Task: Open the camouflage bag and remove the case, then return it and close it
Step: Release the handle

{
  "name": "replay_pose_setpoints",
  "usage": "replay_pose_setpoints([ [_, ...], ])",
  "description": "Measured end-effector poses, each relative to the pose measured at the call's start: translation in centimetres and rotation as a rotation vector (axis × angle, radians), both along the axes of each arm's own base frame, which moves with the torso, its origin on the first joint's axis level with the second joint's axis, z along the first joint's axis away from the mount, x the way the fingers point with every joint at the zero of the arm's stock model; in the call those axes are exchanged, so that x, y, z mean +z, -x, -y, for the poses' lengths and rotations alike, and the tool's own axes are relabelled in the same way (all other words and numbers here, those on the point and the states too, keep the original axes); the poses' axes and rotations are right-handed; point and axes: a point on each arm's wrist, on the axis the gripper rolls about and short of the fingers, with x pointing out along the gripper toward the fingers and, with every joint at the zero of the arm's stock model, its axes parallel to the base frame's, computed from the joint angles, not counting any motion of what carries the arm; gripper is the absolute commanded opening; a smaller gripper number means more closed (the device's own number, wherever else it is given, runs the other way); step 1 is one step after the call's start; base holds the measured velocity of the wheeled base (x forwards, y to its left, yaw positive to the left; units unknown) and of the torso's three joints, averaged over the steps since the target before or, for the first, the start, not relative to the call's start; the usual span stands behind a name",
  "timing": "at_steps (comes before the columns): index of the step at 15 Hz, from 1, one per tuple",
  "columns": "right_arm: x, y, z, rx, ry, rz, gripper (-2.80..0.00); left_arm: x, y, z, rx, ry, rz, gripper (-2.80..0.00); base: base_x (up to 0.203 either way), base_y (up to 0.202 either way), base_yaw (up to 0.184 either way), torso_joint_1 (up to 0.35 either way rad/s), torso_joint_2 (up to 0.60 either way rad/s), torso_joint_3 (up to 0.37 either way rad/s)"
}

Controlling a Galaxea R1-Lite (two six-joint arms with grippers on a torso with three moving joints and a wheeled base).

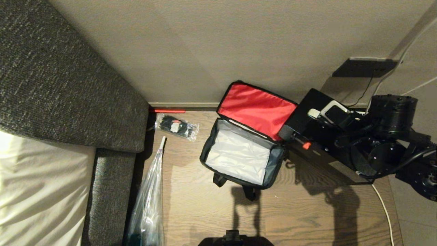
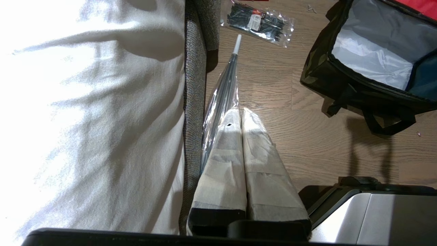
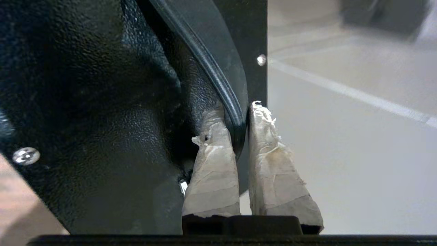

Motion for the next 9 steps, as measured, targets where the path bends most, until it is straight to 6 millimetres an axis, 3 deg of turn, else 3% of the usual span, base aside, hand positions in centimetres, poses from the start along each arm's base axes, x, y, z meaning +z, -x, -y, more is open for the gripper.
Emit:
replay_pose_setpoints([
  [9, -3.6, -0.9, 4.3, -0.151, -0.008, -0.03, -2.8, 0.0, 0.0, 0.0, 0.0, 0.0, 0.0, -2.8, 0.0, 0.0, 0.0, 0.0, 0.0, 0.0],
])
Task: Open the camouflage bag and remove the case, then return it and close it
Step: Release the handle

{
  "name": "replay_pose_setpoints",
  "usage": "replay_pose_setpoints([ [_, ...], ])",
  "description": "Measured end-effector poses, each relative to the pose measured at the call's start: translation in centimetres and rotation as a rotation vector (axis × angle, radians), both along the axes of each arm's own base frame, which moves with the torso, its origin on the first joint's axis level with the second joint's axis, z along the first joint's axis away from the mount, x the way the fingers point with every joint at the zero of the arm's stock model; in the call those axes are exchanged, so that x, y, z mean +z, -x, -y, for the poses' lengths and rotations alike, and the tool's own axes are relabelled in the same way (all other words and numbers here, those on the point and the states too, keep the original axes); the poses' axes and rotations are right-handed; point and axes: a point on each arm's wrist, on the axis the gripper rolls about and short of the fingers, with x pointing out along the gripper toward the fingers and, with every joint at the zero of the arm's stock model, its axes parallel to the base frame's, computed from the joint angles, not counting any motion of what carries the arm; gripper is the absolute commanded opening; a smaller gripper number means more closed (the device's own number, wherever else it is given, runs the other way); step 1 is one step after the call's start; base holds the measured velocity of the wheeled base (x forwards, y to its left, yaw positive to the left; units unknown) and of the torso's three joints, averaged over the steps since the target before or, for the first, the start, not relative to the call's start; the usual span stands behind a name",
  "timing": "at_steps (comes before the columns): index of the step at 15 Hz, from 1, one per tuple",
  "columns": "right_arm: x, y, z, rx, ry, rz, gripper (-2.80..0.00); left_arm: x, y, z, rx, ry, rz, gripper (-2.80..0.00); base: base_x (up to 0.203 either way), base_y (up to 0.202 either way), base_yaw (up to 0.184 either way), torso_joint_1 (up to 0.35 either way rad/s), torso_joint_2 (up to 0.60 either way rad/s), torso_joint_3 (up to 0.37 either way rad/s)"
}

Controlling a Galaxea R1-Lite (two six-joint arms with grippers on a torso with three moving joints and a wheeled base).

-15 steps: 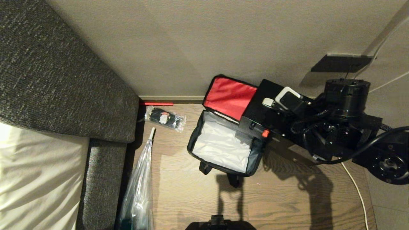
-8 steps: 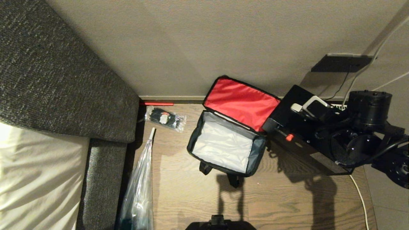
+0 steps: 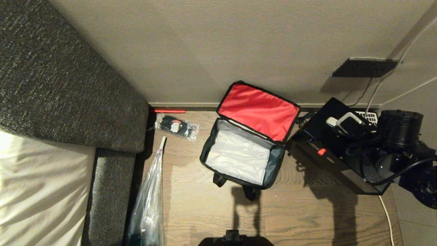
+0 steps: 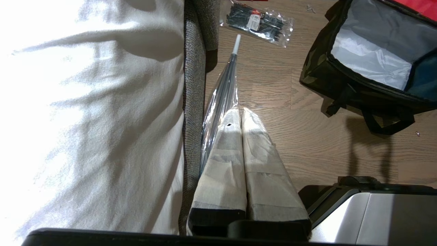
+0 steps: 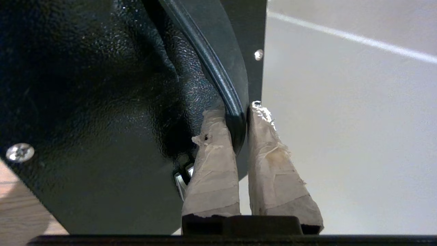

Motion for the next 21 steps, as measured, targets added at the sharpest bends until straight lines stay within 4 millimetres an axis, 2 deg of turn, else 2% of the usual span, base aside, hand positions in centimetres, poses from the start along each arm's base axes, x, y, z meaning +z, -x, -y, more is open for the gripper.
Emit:
replay_pose_setpoints([
  [5, -3.0, -2.3, 1.0, -0.046, 0.003, -0.035, -2.8, 0.0, 0.0, 0.0, 0.0, 0.0, 0.0, -2.8, 0.0, 0.0, 0.0, 0.0, 0.0, 0.0],
  [12, -6.9, -6.8, 3.2, -0.119, 0.004, -0.044, -2.8, 0.0, 0.0, 0.0, 0.0, 0.0, 0.0, -2.8, 0.0, 0.0, 0.0, 0.0, 0.0, 0.0],
  [15, -8.8, -8.3, 3.4, -0.123, 0.0, -0.059, -2.8, 0.0, 0.0, 0.0, 0.0, 0.0, 0.0, -2.8, 0.0, 0.0, 0.0, 0.0, 0.0, 0.0],
  [21, -10.7, -10.6, 3.4, -0.12, -0.01, -0.046, -2.8, 0.0, 0.0, 0.0, 0.0, 0.0, 0.0, -2.8, 0.0, 0.0, 0.0, 0.0, 0.0, 0.0],
])
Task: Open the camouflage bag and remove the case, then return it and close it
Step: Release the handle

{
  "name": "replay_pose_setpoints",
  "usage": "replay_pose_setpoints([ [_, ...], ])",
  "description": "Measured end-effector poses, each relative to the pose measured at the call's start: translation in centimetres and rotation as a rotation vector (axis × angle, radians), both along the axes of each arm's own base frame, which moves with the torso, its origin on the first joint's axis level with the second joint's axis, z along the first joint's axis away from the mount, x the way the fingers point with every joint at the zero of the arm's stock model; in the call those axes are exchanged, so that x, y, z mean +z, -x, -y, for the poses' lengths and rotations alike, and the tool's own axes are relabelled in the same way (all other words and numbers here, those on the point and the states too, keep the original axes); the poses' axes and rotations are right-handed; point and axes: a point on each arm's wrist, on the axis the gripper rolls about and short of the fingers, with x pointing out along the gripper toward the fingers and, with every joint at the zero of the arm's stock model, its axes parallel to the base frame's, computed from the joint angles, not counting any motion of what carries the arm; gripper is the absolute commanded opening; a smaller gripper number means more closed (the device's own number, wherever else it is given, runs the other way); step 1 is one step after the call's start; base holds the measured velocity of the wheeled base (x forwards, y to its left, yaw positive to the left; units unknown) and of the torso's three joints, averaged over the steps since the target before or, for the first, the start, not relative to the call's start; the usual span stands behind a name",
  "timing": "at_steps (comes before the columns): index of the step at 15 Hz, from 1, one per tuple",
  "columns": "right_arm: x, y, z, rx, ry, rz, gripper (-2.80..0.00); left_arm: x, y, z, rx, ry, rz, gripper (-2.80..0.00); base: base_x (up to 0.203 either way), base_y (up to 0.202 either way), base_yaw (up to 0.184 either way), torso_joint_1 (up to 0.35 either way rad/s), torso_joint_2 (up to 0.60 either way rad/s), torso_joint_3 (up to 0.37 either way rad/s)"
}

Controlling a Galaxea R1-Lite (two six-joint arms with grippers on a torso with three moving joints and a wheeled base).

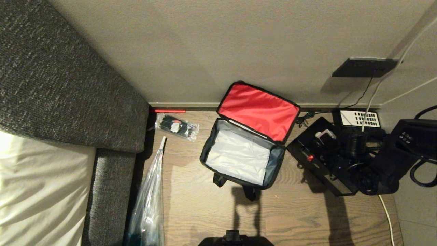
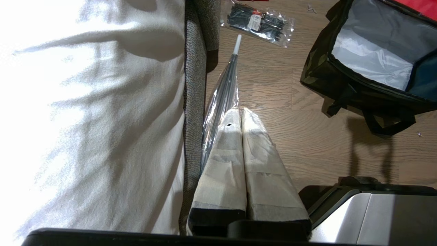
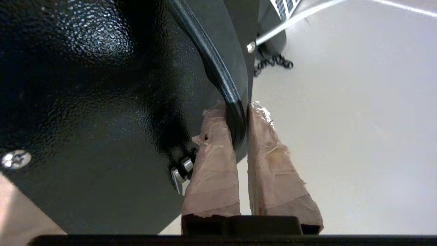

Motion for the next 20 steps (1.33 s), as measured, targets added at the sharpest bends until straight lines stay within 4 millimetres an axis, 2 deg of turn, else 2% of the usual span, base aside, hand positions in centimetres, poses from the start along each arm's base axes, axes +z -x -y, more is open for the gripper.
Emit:
replay_pose_setpoints([
  [1, -0.3, -0.3, 0.0, 0.0, 0.001, 0.001, -2.8, 0.0, 0.0, 0.0, 0.0, 0.0, 0.0, -2.8, 0.0, 0.0, 0.0, 0.0, 0.0, 0.0],
  [2, -0.7, -0.5, 0.0, 0.0, 0.001, -0.002, 0.0, 0.0, 0.0, 0.0, -0.001, 0.0, 0.0, -2.8, 0.0, 0.0, 0.0, 0.0, 0.0, 0.0],
  [8, -2.7, -0.7, -0.1, 0.033, -0.01, -0.047, 0.0, 0.0, 0.0, 0.0, 0.0, 0.0, 0.0, -2.8, 0.0, 0.0, 0.0, 0.0, 0.0, 0.0],
  [10, -2.5, -0.2, -0.4, 0.062, -0.03, -0.053, 0.0, 0.0, 0.0, 0.0, 0.0, 0.0, 0.0, -2.8, 0.0, 0.0, 0.0, 0.0, 0.0, 0.0],
  [11, -2.0, 0.2, -0.6, 0.084, -0.037, -0.049, -2.8, 0.0, 0.0, 0.0, -0.001, 0.0, 0.0, -2.8, 0.0, 0.0, 0.0, 0.0, 0.0, 0.0],
  [14, 0.6, 1.7, -1.7, 0.157, -0.073, -0.036, -2.8, 0.0, 0.0, 0.0, 0.0, 0.0, 0.0, -2.8, 0.0, 0.0, 0.0, 0.0, 0.0, 0.0],
  [16, 3.3, 3.5, -2.3, 0.174, -0.12, -0.028, -2.8, 0.0, 0.0, 0.0, -0.001, 0.0, 0.0, -2.8, 0.0, 0.0, 0.0, 0.0, 0.0, 0.0],
  [18, 6.5, 5.9, -2.9, 0.179, -0.193, -0.005, -2.8, 0.0, 0.0, 0.0, -0.001, 0.0, 0.0, -2.8, 0.0, 0.0, 0.0, 0.0, 0.0, 0.0],
  [20, 9.9, 9.6, -3.3, 0.177, -0.271, 0.007, -2.8, 0.0, 0.0, 0.0, -0.001, 0.0, 0.0, -2.8, 0.0, 0.0, 0.0, 0.0, 0.0, 0.0],
])
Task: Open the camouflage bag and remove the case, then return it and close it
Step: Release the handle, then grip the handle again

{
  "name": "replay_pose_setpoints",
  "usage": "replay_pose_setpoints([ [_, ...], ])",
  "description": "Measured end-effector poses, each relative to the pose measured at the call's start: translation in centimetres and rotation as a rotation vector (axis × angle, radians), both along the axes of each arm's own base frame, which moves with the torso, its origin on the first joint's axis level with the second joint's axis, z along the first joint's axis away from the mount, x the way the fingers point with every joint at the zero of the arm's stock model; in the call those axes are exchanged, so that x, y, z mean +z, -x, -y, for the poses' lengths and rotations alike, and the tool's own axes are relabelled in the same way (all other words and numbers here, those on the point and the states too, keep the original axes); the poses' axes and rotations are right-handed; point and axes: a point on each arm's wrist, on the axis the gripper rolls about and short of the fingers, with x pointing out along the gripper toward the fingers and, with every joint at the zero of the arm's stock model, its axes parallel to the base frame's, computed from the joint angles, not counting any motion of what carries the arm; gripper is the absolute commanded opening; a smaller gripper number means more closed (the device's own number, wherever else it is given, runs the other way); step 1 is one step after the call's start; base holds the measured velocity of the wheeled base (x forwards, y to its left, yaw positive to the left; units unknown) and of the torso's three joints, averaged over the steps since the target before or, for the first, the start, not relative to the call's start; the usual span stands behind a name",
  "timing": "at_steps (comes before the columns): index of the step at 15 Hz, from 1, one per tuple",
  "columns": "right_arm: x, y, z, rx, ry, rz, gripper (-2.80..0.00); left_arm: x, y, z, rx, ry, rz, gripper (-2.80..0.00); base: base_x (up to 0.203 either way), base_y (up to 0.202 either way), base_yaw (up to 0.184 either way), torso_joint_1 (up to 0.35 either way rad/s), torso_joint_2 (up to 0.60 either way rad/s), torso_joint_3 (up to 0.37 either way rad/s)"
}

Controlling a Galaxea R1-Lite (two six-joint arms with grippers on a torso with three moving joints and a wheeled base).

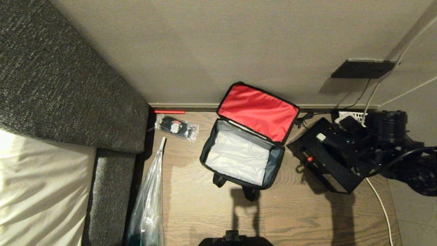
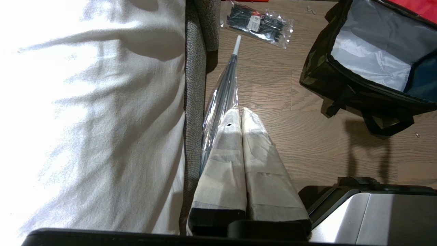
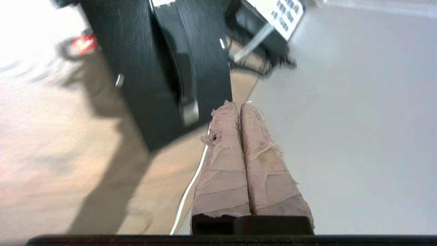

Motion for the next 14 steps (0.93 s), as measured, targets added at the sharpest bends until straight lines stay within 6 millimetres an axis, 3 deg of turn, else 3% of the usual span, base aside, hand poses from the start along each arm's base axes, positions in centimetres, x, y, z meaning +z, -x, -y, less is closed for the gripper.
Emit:
replay_pose_setpoints([
  [4, 3.2, 8.8, 0.7, -0.058, -0.121, 0.013, -2.8, 0.0, 0.0, 0.0, 0.0, 0.0, 0.0, -2.8, 0.0, 0.0, 0.0, 0.0, 0.0, 0.0],
  [8, 4.0, 18.1, 2.4, -0.098, -0.201, 0.07, -2.8, 0.0, 0.0, 0.0, 0.0, 0.0, 0.0, -2.8, 0.0, 0.0, 0.0, 0.0, 0.0, 0.0],
  [11, 1.7, 24.6, 3.6, -0.146, -0.351, 0.089, -2.8, 0.0, 0.0, 0.0, 0.0, -0.001, 0.0, -2.8, 0.0, 0.0, 0.0, 0.0, 0.0, 0.0],
  [14, -2.0, 28.8, 3.8, -0.162, -0.51, 0.146, -2.8, 0.0, 0.0, 0.0, 0.0, 0.0, 0.001, -2.8, 0.0, 0.0, 0.0, 0.0, 0.0, 0.0],
])
